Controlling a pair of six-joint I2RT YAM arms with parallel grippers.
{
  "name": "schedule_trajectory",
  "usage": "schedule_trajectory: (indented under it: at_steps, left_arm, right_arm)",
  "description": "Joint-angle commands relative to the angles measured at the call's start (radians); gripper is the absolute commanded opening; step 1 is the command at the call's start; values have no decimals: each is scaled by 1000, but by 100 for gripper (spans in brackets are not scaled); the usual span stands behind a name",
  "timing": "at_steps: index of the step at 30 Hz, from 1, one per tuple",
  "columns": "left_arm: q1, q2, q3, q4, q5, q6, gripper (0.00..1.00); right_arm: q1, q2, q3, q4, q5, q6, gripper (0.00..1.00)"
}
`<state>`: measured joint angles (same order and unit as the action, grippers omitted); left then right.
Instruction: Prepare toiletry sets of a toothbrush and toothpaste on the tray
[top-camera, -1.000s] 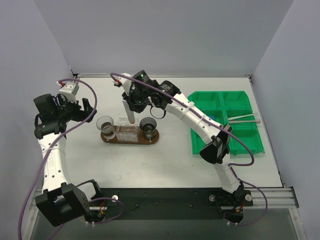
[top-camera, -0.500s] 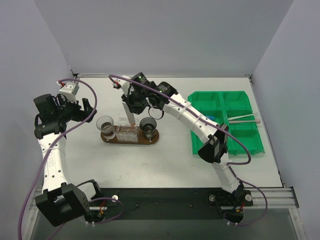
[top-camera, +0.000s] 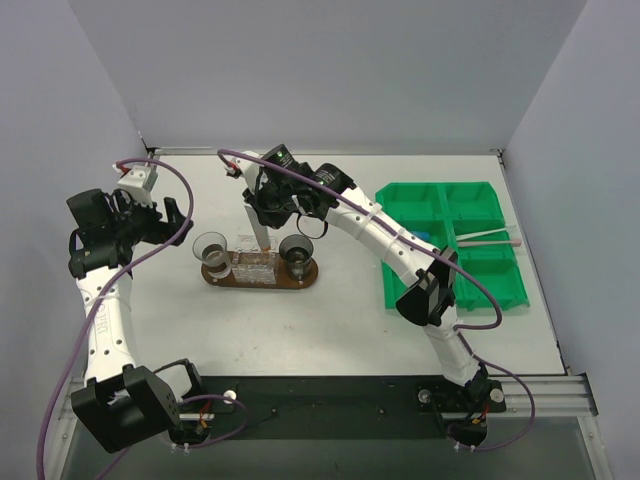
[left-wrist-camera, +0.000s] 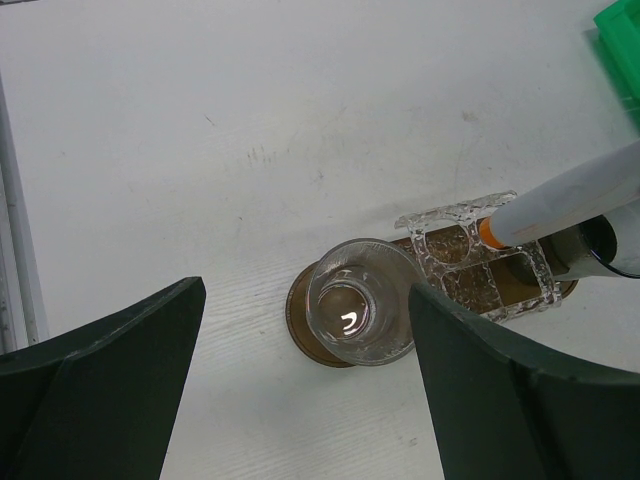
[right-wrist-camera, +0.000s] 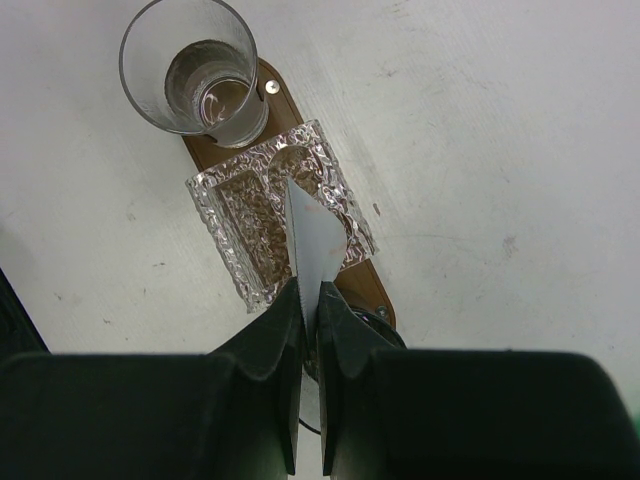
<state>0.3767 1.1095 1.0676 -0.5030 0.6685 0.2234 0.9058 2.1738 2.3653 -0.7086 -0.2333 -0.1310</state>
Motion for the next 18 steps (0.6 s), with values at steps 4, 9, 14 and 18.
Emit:
schedule_trajectory:
  at_steps: [4,9,14,18]
  left_arm:
    - [13,-2,-3,38,37,21,94]
    - [14,0,-5,37,40,22,94]
    - [18,-2,-3,37,39,22,94]
    - [14,-2,0,37,42,22,94]
  right_arm:
    - [10,14,14,18,-17,5,0]
    - [10,17,0,20,-20,7,0]
    - [10,17,-14,26,-20,2,0]
    - [10,20,-14,27,-20,-1,0]
